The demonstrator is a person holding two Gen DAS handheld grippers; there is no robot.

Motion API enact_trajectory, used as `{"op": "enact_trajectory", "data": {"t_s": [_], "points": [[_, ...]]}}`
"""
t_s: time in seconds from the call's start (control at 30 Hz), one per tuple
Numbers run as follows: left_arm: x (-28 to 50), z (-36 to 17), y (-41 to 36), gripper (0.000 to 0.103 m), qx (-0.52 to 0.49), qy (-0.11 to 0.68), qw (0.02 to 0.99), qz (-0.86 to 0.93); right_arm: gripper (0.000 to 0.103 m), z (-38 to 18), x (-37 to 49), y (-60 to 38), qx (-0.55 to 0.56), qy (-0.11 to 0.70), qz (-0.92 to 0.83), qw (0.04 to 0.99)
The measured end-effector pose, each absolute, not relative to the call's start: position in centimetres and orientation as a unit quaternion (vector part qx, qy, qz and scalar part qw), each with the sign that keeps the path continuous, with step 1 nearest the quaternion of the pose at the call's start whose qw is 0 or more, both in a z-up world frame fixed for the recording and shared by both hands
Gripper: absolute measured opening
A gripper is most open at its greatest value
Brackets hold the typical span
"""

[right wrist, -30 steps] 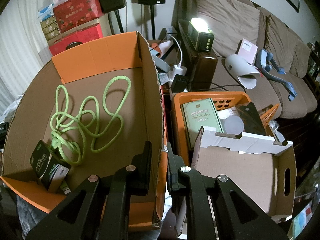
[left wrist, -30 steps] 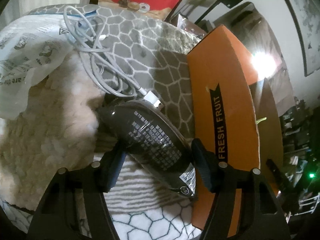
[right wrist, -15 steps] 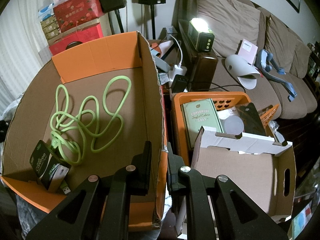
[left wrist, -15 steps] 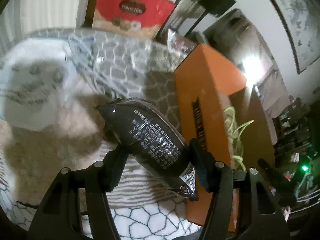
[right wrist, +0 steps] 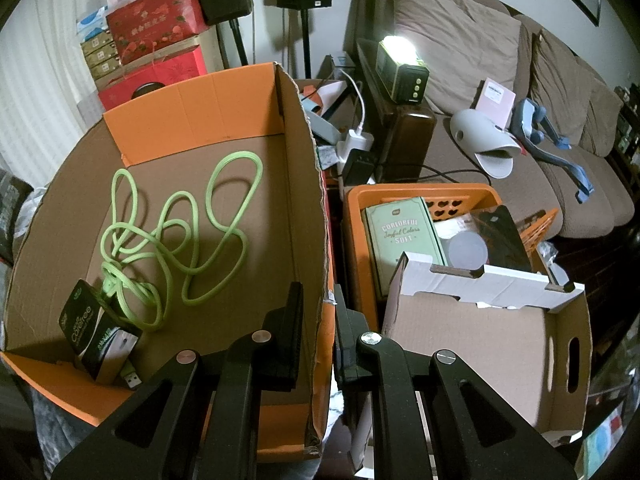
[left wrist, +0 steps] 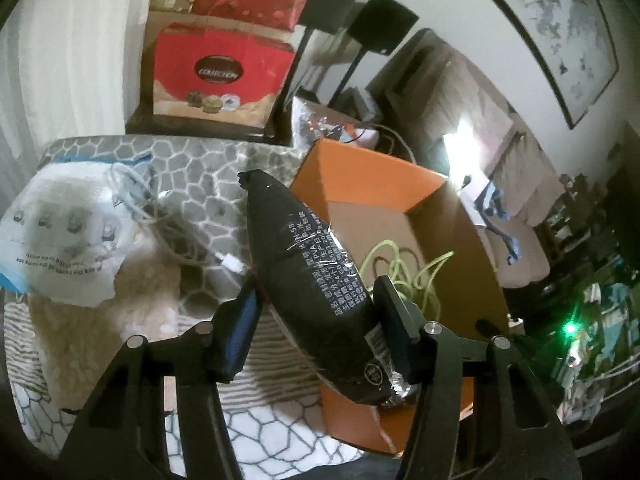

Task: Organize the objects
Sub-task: 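Lift the black pouch with the left tool into the box and release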

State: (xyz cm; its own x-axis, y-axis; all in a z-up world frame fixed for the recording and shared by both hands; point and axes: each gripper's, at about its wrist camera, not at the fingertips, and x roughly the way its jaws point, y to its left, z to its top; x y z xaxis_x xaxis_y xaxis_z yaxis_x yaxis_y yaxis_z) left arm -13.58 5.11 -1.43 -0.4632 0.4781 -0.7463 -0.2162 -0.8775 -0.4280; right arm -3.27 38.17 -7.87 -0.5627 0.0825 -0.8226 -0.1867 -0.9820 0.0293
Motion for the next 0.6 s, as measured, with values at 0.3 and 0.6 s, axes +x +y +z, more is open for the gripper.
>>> {"op": "enact_trajectory", "data": {"t_s": [0.3,0.6], "points": [[-12.6,0.2,9.6,0.052,-0.473,-0.109,0.257,0.836,0.011,-7.9,-3.3,38.1,-0.461,0.057,0.882,0.077],[-12.3,-1.1,15.5,0.052,-0.498,-0.083,0.291,0.813,0.011,-7.9,-3.3,38.2,-0.461,0.056,0.882,0.076]]}}
